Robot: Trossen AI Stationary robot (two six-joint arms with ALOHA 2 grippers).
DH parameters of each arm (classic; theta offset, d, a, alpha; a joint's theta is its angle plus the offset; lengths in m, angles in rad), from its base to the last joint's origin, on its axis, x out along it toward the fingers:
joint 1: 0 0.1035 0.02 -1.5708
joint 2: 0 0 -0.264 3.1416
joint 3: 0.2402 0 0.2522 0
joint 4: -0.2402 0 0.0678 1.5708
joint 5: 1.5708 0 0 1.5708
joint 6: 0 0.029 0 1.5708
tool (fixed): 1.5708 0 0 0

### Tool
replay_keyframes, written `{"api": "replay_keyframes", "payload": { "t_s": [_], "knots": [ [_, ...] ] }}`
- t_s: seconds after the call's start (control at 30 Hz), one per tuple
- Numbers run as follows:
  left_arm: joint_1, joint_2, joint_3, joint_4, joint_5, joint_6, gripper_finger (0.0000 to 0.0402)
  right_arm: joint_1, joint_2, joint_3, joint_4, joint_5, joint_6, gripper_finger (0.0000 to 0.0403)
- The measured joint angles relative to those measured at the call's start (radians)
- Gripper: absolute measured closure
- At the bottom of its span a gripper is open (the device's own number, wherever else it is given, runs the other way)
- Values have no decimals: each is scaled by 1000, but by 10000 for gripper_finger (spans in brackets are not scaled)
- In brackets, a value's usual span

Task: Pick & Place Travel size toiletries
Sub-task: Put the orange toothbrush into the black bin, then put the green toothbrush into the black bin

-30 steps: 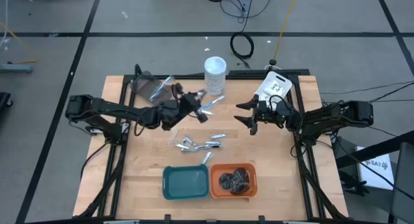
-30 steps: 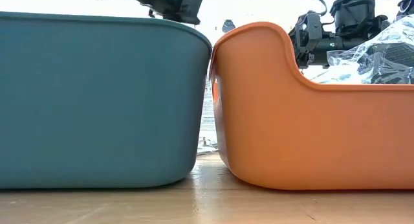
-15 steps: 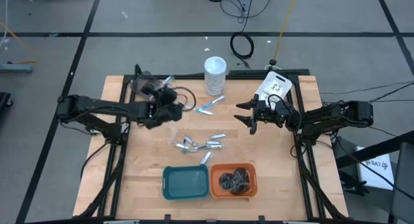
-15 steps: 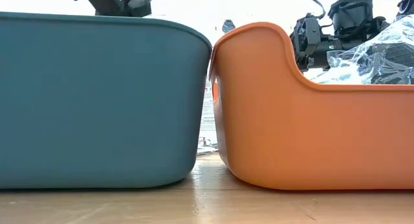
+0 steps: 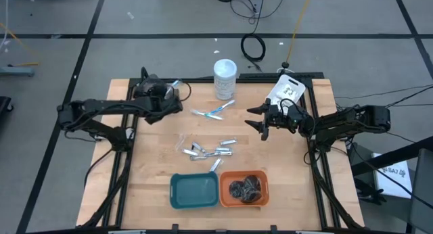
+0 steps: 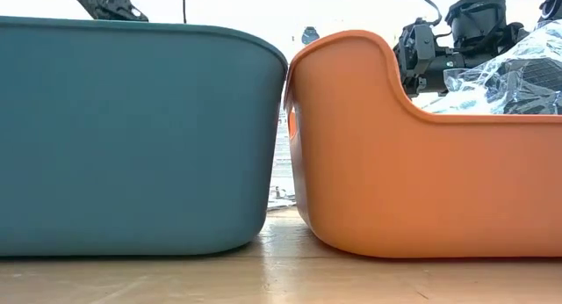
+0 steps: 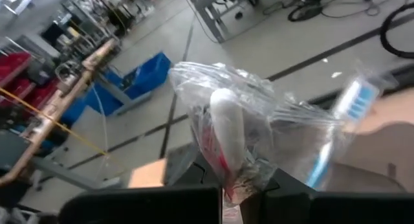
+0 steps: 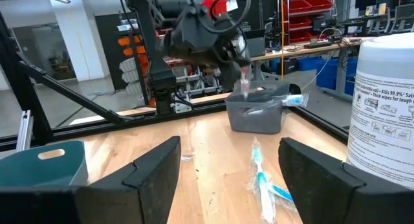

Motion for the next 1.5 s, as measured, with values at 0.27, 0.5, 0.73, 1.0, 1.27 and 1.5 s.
{"api": "replay_keyframes", "payload": {
  "t_s": [0.27,0.5,0.73,1.0,1.27,1.5],
  "knots": [
    [24,0,-49,192,34,135,347,0,0,0,0,0,-2,156],
    [33,0,-49,208,51,131,310,0,0,0,0,0,3,156],
    [33,0,-49,208,51,128,222,0,0,0,0,0,4,156],
    [47,0,-45,206,51,128,106,0,0,0,-1,0,4,156],
    [11,-77,10,203,83,132,65,0,0,0,0,0,6,156],
    [-24,-231,57,381,480,224,88,30,8,99,-207,4,24,156]
  ]
}}
